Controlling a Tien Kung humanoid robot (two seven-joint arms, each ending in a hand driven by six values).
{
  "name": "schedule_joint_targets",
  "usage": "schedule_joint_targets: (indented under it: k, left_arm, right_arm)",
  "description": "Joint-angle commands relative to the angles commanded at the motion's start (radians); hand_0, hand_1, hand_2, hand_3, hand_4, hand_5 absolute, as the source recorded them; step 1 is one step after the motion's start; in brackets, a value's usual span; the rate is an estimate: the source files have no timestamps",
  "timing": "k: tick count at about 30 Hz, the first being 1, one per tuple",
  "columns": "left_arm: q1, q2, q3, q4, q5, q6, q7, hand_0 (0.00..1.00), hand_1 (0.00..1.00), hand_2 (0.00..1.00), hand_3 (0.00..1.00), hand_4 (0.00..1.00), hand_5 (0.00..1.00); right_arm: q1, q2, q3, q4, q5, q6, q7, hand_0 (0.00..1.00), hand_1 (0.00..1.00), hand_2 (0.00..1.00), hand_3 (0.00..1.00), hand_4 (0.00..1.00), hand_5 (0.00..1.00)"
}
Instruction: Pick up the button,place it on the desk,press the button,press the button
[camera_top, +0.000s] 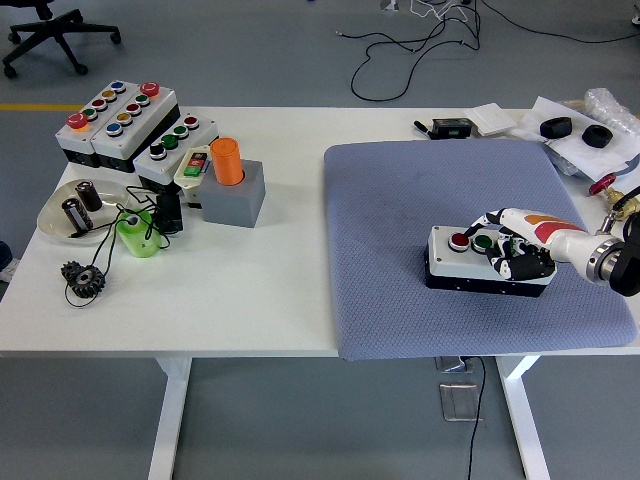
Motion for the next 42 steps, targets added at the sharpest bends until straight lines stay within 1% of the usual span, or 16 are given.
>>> schedule_joint_targets:
  k: [10, 18, 28, 42]
  left_arm:
    - [-0.001, 0.0, -0.003, 0.0, 0.001, 0.001, 0.0, 0.624, 0.588, 0.569, 0.549, 0.304, 0.998]
    - [-0.008, 0.001, -0.001, 0.0, -0.001, 0.001, 0.001, 0.625, 0.588, 0.568, 0.547, 0.306, 0.998]
    - [-0.013, 0.002, -0.008, 0.0, 0.002, 0.0, 0.0, 0.625, 0.588, 0.568, 0.546, 0.302, 0.998]
    - [-0.012, -0.001, -0.007, -0.001, 0.0, 0.0, 0.0, 0.626, 0.587, 0.565, 0.543, 0.307, 0.998]
  right_arm:
    - [-0.003, 0.006, -0.003, -0.013, -0.005, 0.011, -0.004, 0.126, 0.02, 0.157, 0.766, 0.44, 0.002]
    - [0.006, 0.009, -0.007, -0.021, -0.01, 0.027, -0.013, 0.133, 0.02, 0.158, 0.764, 0.464, 0.002]
    - [0.009, 0.001, 0.016, 0.023, -0.027, 0.028, -0.019, 0.135, 0.021, 0.159, 0.762, 0.468, 0.002]
    - [0.005, 0.004, -0.004, 0.014, -0.025, 0.043, -0.021, 0.14, 0.022, 0.161, 0.762, 0.483, 0.002]
